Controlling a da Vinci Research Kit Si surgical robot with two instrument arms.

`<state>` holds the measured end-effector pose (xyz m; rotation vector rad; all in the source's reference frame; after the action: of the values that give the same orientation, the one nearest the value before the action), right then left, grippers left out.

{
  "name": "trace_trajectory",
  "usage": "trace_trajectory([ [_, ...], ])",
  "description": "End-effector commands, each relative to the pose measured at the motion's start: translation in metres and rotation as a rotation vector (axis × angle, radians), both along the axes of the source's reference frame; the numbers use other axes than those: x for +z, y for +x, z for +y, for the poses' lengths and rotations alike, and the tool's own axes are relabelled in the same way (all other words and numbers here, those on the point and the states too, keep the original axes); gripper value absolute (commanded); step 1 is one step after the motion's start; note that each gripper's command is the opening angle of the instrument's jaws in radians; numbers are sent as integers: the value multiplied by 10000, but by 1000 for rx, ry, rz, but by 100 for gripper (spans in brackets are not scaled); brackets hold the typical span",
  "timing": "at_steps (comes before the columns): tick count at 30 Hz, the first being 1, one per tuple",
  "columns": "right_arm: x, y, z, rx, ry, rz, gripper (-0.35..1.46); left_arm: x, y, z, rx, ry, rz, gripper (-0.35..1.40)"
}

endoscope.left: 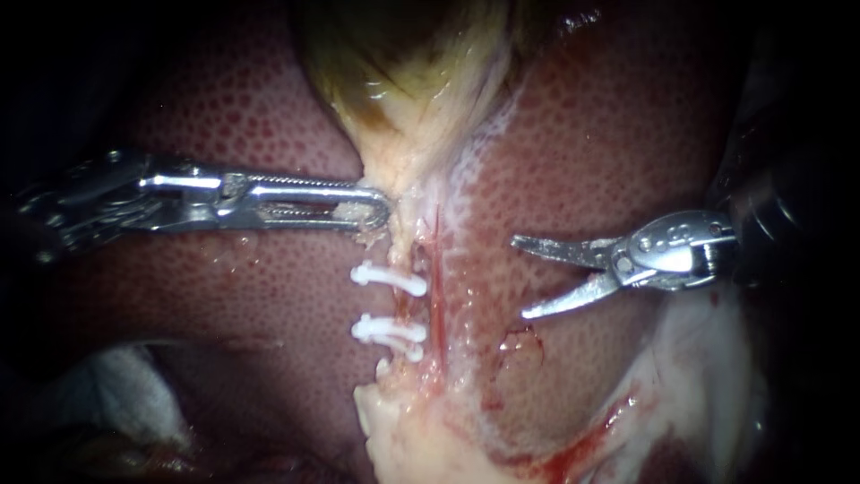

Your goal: Go to the cutting position left tube

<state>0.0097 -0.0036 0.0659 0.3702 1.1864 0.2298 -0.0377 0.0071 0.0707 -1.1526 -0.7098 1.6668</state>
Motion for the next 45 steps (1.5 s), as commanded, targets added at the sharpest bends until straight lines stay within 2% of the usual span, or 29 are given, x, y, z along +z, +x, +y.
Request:
trace_trajectory([
  [1, 0, 0, 0, 0, 0, 1, 143, -1, 1, 0, 0, 0, -1, -35],
  [5, 1, 0, -1, -1, -1, 1, 143, -12, 11, 4, 1, 4, -3, -35],
  [9, 2, 0, -1, -3, 0, 3, 143, -48, 40, 19, -22, 14, 7, -35],
  [13, 4, 2, -2, -4, 0, 4, 143, -82, 64, 33, -56, 14, -4, -35],
  [16, 5, 3, -3, -6, 1, 10, 143, -97, 72, 36, -62, 6, -13, -35],
  [22, 8, 6, -5, -13, 2, 13, 143, -104, 72, 33, -66, 6, -13, -35],
  [26, 19, 18, -14, -21, 28, 10, 143, -103, 72, 32, -66, 6, -13, -35],
  [37, 105, 99, -63, -68, 126, -43, 143, -100, 66, 26, -73, 0, -7, -35],
  [40, 118, 113, -67, -69, 146, -41, 143, -101, 65, 25, -71, 0, -8, -35],
  [45, 126, 127, -64, -65, 178, -44, 143, -102, 64, 25, -70, 1, -9, -35],
])
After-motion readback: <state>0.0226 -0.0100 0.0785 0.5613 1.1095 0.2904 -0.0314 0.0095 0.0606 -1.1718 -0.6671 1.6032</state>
